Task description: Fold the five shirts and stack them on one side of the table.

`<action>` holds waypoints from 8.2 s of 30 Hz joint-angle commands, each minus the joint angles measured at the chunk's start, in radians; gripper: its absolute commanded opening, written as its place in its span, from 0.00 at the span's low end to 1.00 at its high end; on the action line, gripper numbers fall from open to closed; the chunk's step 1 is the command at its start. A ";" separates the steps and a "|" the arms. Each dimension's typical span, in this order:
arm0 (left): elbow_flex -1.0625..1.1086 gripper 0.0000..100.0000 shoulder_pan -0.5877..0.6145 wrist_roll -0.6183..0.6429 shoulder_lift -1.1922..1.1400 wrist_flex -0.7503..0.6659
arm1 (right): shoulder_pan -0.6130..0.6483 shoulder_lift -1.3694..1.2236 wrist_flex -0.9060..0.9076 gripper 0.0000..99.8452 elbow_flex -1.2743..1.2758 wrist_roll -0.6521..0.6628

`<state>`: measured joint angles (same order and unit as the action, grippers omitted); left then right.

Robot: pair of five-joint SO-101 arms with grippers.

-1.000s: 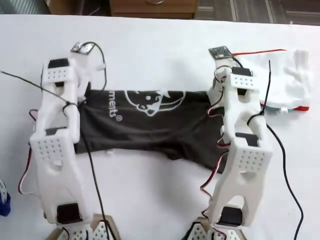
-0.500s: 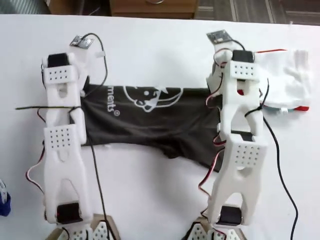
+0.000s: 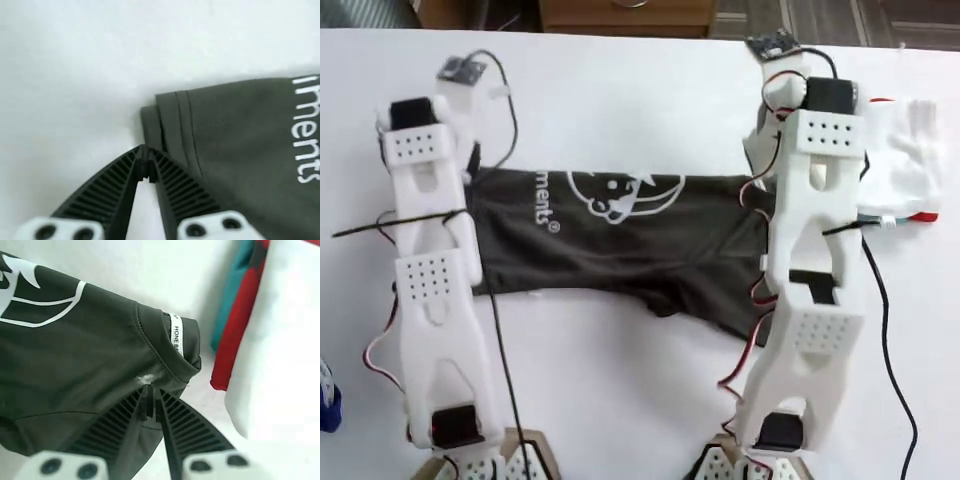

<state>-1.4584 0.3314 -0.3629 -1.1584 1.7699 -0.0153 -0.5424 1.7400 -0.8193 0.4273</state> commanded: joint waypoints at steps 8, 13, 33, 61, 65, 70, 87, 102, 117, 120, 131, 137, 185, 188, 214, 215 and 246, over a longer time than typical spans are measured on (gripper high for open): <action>0.550 0.03 -0.058 -0.006 0.488 0.018 | 0.038 0.424 -0.229 0.02 0.545 0.009; 0.984 0.03 -0.098 -0.009 0.713 -0.040 | 0.036 0.664 -0.473 0.02 1.022 0.011; 2.026 0.03 -0.103 -0.009 1.131 -0.686 | 0.259 1.046 -0.682 0.02 1.705 0.012; 2.106 0.03 -0.066 -0.005 1.129 -0.870 | 0.516 1.110 -0.622 0.17 1.761 0.012; 2.106 0.03 -0.066 -0.005 1.129 -0.870 | 0.516 1.038 -0.722 0.17 1.817 0.012; 2.106 0.03 -0.066 -0.005 1.129 -0.870 | 0.515 0.903 -0.837 0.17 1.827 0.012; 2.107 0.03 -0.066 -0.005 1.129 -0.868 | 0.272 0.748 -0.858 0.02 1.617 0.029; 2.107 0.03 -0.066 -0.005 1.129 -0.865 | 0.259 0.570 -0.812 0.02 1.221 0.189; 2.107 0.03 -0.066 -0.005 1.129 -0.864 | 0.147 0.031 -0.555 0.17 0.442 0.181; 2.107 0.03 -0.066 -0.005 1.129 -0.864 | 0.124 0.025 -0.449 0.16 0.356 0.180; 2.107 0.03 -0.066 -0.005 1.129 -0.864 | 0.116 0.120 -0.045 0.03 0.201 0.186; 2.107 0.03 -0.066 -0.005 1.129 -0.864 | 0.140 0.305 -0.088 0.02 0.480 0.189; 2.107 0.03 -0.066 -0.005 1.129 -0.864 | 0.216 -0.326 -0.377 0.02 -0.077 -0.012; 2.107 0.03 -0.066 -0.005 1.129 -0.864 | 0.251 -0.348 -0.400 0.02 -0.092 -0.011; 2.107 0.03 -0.066 -0.005 1.129 -0.864 | 0.111 -0.450 0.022 0.02 -0.404 -0.002; 2.107 0.03 -0.066 -0.005 1.129 -0.864 | 0.101 -0.461 0.022 0.02 -0.399 -0.002; 2.107 0.03 -0.066 -0.005 1.129 -0.868 | -0.076 -0.206 -0.015 0.02 0.181 0.227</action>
<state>0.6467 0.2532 -0.3629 -0.0430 0.9244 -0.0660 -0.8615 1.7415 -0.7058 0.6299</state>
